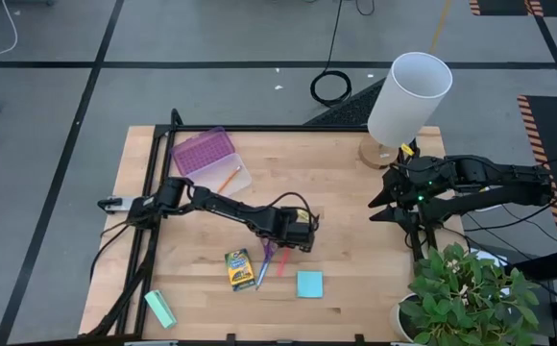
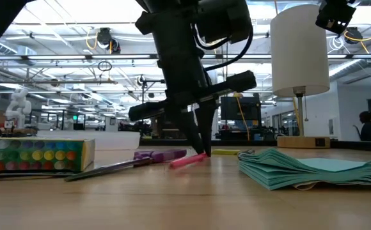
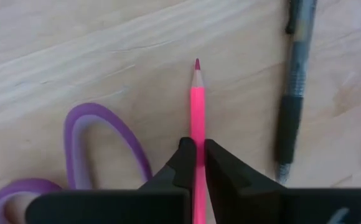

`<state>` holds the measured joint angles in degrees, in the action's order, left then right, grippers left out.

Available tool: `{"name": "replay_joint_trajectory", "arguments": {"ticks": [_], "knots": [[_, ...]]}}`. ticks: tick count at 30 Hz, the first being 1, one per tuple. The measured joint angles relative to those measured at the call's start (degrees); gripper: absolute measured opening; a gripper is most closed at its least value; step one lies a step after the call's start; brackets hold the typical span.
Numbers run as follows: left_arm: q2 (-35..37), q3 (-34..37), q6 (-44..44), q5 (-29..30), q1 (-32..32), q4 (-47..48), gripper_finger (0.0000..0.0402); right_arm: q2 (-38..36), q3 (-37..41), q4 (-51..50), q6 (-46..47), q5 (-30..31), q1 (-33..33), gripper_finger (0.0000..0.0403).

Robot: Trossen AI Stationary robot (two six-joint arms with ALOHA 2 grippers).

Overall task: Pack school essentials
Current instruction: Put the pink pencil into the supply box

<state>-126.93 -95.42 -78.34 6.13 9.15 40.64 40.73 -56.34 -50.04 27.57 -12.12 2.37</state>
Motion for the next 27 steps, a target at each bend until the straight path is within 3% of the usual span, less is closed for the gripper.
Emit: {"name": "replay_joint_trajectory", "arguments": {"ticks": [10,27], "knots": [[0.0,-4.7,4.0,-0.1,-0.8,1.8,0.0026,0.0,0.0,0.0,0.0,0.0,0.0,0.0215],[0.2,-22.8,19.7,-0.3,-2.9,23.7,0.0026,0.0,0.0,0.0,0.0,0.0,0.0,0.0215]]}}
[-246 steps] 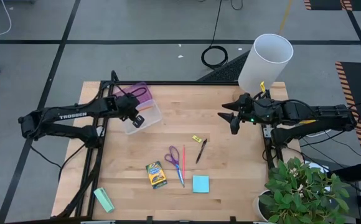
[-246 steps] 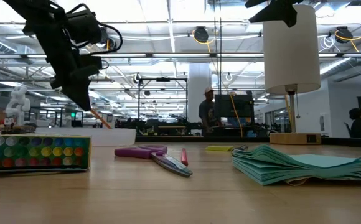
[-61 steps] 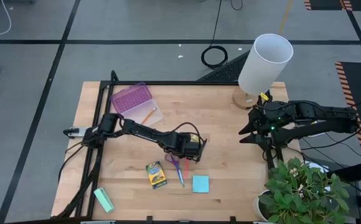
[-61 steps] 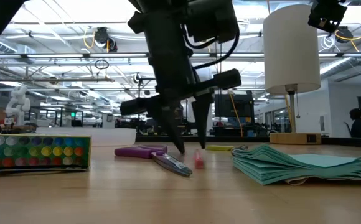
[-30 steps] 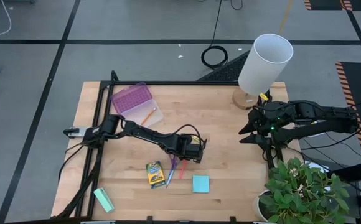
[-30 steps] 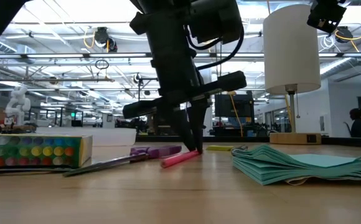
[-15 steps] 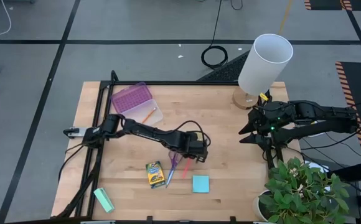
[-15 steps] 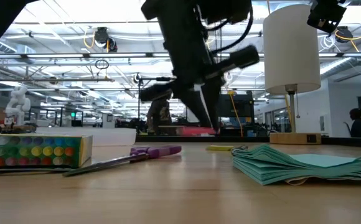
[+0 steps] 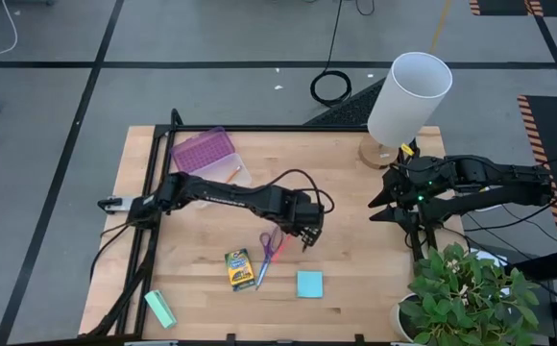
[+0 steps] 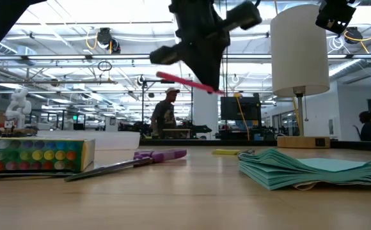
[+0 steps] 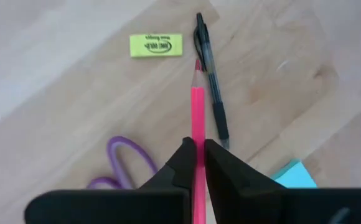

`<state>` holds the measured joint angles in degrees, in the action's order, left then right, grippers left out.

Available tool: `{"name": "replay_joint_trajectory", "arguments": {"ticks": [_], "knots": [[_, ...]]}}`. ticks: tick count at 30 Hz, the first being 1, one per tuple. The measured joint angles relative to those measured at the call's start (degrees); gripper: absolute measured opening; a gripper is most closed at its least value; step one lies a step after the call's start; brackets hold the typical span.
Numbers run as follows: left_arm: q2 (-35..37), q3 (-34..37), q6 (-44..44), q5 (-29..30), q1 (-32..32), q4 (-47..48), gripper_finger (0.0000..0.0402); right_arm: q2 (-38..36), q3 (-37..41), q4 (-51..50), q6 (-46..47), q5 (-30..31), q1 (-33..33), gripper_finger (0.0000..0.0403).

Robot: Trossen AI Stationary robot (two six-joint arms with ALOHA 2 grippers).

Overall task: Pack school essentials
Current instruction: Put the pink pencil into the supply box

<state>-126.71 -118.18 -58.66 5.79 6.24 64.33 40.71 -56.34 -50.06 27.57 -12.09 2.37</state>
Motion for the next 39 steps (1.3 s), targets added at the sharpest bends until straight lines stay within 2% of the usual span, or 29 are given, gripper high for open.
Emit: {"name": "replay_joint_trajectory", "arguments": {"ticks": [19,29,39], "knots": [[0.1,-11.4,14.3,0.0,-5.5,17.6,0.0026,0.0,0.0,0.0,2.2,1.2,0.0,0.0215],[2.1,-11.9,20.0,-0.8,-8.5,25.9,0.0026,0.0,0.0,0.0,2.8,2.0,0.0,0.0215],[4.7,-11.8,25.1,1.7,-12.6,25.6,0.0026,0.0,0.0,0.0,2.8,6.9,0.0,0.0215]]}}
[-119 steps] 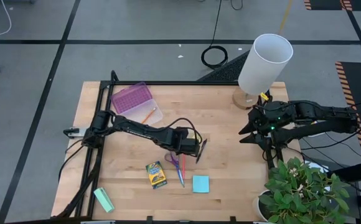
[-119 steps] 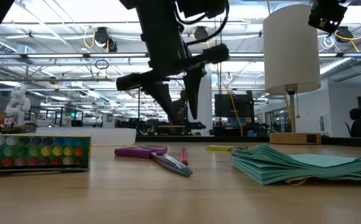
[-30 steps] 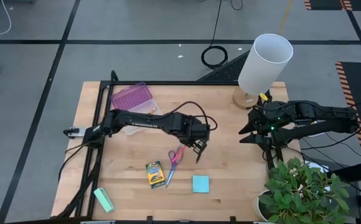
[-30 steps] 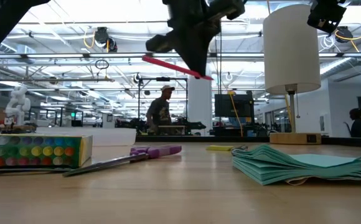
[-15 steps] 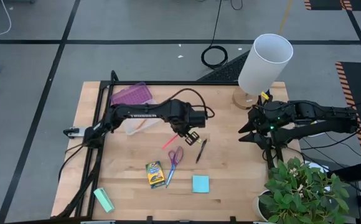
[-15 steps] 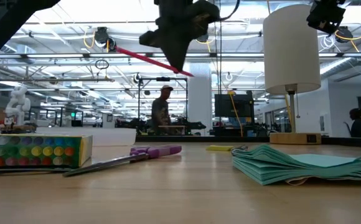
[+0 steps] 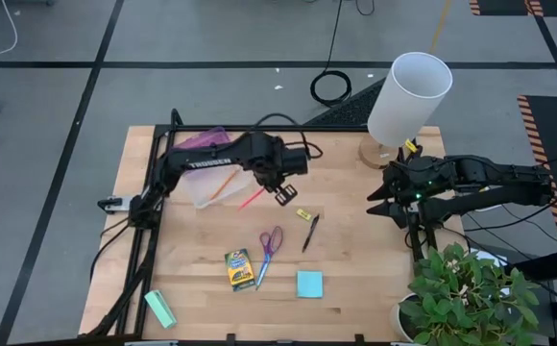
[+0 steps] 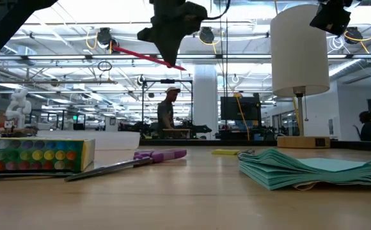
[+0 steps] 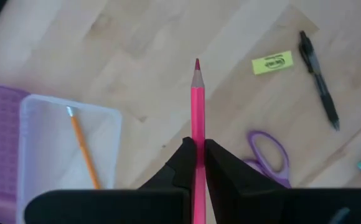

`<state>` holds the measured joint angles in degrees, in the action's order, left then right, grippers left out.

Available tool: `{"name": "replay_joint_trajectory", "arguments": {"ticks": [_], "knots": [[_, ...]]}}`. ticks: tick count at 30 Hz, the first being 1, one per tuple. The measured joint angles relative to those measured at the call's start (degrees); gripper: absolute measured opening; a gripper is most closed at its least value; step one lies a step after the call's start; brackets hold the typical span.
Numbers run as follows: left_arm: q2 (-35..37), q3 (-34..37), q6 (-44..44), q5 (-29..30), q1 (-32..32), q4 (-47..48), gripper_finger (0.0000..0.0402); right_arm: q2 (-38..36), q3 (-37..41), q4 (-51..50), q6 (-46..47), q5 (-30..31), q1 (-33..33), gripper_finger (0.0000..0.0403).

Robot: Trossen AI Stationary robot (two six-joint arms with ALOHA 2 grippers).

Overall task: Pack school essentials
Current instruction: Put the pink pencil into the supply box

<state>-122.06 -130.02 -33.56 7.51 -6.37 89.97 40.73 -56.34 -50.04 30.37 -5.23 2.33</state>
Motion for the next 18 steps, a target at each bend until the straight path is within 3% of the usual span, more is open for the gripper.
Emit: {"name": "replay_joint_trajectory", "arguments": {"ticks": [18], "knots": [[0.0,0.4,11.0,3.0,-8.5,0.0,0.0026,0.0,0.0,0.0,0.5,3.5,0.0,0.0215]]}}
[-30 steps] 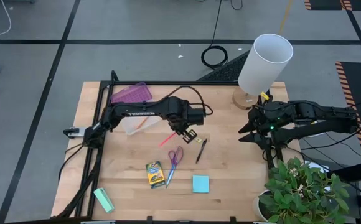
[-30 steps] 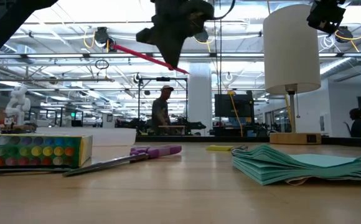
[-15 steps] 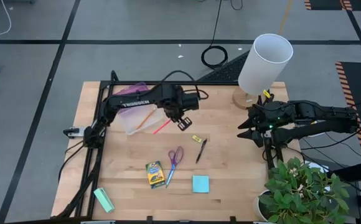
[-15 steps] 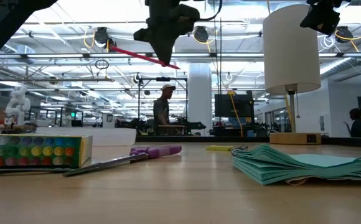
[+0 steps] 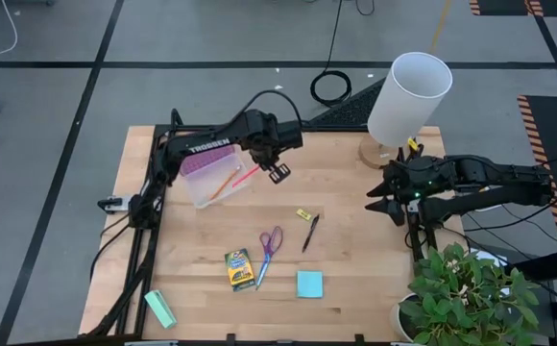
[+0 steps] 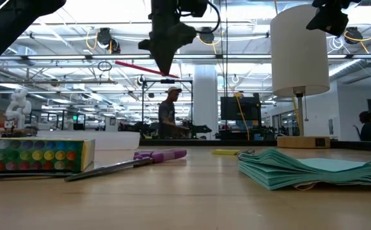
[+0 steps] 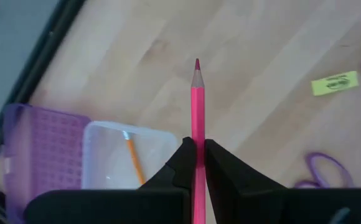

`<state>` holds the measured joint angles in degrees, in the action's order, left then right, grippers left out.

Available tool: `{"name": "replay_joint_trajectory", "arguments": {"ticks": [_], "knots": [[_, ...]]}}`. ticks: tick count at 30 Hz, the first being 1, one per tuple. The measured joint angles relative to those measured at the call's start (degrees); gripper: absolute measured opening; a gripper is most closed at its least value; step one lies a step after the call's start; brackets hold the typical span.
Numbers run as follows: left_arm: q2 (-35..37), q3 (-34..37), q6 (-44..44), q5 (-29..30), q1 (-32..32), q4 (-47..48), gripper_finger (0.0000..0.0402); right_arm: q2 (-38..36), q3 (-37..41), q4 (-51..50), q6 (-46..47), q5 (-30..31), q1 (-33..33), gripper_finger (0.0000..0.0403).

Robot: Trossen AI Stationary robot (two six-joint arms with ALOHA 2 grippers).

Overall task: Pack school essentials
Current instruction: Put the pink pencil into the supply box

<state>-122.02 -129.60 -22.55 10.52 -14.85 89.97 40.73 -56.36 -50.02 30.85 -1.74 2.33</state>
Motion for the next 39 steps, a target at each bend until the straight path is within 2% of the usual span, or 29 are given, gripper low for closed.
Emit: {"name": "replay_joint_trajectory", "arguments": {"ticks": [7,13,19,25,32,39], "knots": [[2.6,7.6,2.8,0.6,-2.7,0.1,0.0026,0.1,0.0,0.0,1.6,1.6,0.0,0.0215],[10.6,22.7,2.7,0.6,-4.4,-2.6,0.0026,0.1,0.0,0.8,3.2,2.2,0.0,0.0215],[20.9,39.1,0.7,-1.6,-5.7,-11.9,0.0026,0.3,0.0,2.8,3.7,4.7,0.0,0.0215],[28.1,51.7,1.0,-2.6,-7.6,-19.7,0.0026,0.8,0.0,3.5,4.3,4.9,0.0,0.0215],[29.9,61.3,5.0,-3.1,-10.7,-28.5,0.0026,1.6,0.0,3.5,7.6,5.1,0.0,0.0215],[29.9,66.4,8.8,-4.1,-13.9,-37.1,0.0026,2.6,0.0,6.4,10.5,9.4,0.0,0.0215]]}}
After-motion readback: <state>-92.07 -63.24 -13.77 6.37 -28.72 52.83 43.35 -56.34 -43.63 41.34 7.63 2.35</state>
